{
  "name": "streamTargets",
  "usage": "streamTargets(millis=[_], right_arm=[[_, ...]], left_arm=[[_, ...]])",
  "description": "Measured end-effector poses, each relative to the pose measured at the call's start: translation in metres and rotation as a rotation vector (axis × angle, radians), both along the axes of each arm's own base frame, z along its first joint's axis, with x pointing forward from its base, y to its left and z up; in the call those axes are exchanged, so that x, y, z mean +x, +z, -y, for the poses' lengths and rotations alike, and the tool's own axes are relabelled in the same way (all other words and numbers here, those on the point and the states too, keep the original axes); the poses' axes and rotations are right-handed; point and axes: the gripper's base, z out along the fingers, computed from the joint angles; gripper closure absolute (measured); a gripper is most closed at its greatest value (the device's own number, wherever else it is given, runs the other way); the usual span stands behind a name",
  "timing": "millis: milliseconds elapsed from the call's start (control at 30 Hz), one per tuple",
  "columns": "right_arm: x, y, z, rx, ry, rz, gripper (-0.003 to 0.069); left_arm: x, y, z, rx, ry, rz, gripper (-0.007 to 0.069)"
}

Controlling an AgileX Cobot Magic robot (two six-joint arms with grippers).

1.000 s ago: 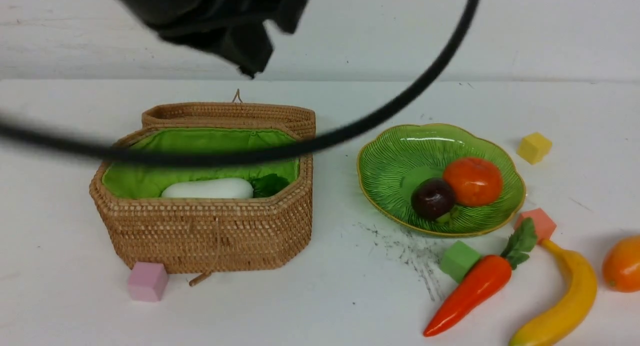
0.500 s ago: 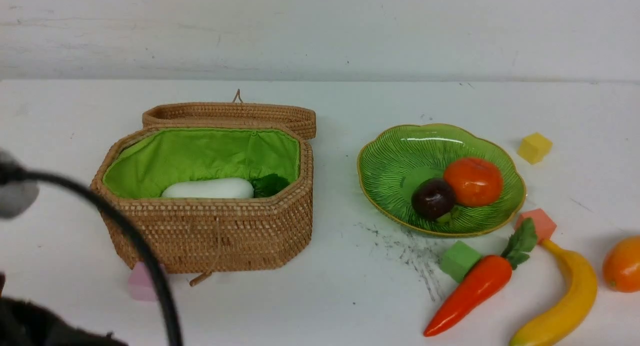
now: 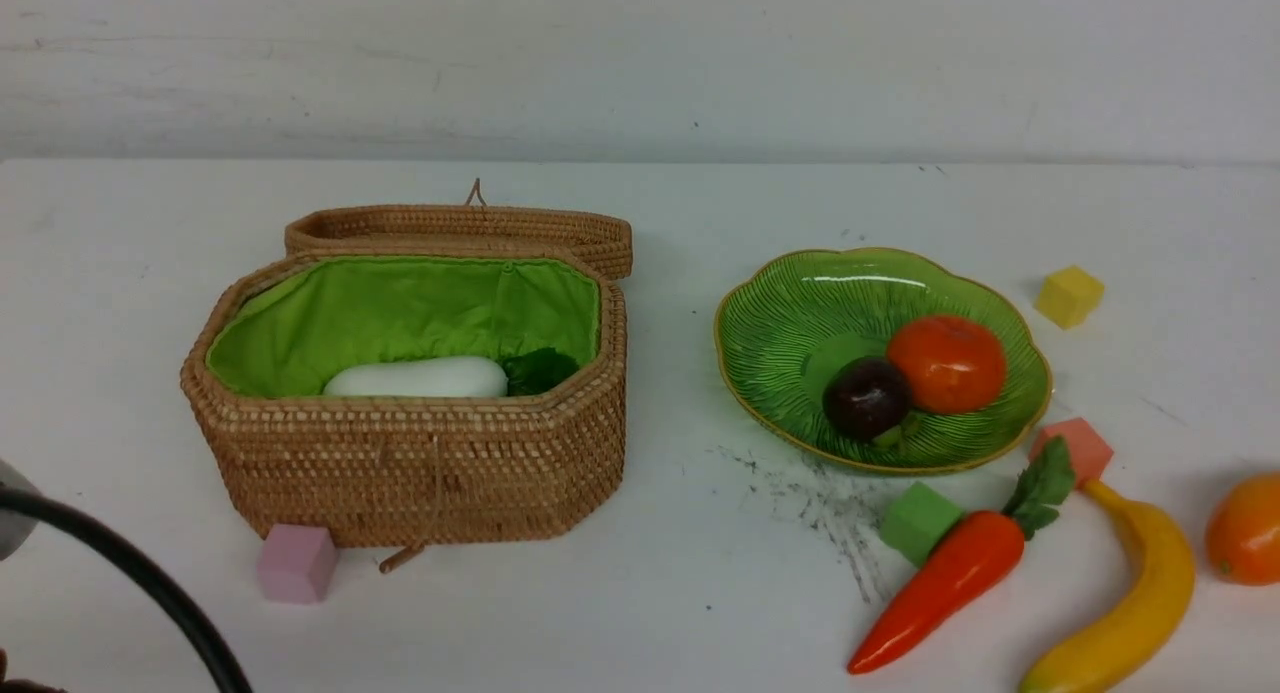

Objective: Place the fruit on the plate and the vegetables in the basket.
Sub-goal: Use the right arm to grab a carrot and put it into the left basket

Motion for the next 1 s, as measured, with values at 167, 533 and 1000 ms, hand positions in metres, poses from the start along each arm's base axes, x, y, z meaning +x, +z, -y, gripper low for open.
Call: streamTargets(millis=[167, 533, 1000], right_arm=[[0.000, 0.000, 0.000, 0.000, 0.000, 0.000, 0.0421], [0.000, 0.000, 0.000, 0.000, 0.000, 0.000, 0.0421], [0.000, 0.000, 0.000, 0.000, 0.000, 0.000, 0.0421]], left_arm=[[0.001, 0.000, 0.000, 0.004, 0.003, 0.012, 0.0638], [0.011, 0.017, -0.014, 0.007, 0.079, 0.400, 0.0637], [-0.035, -0.066, -0.069, 0.032, 0.518, 0.748, 0.0630]])
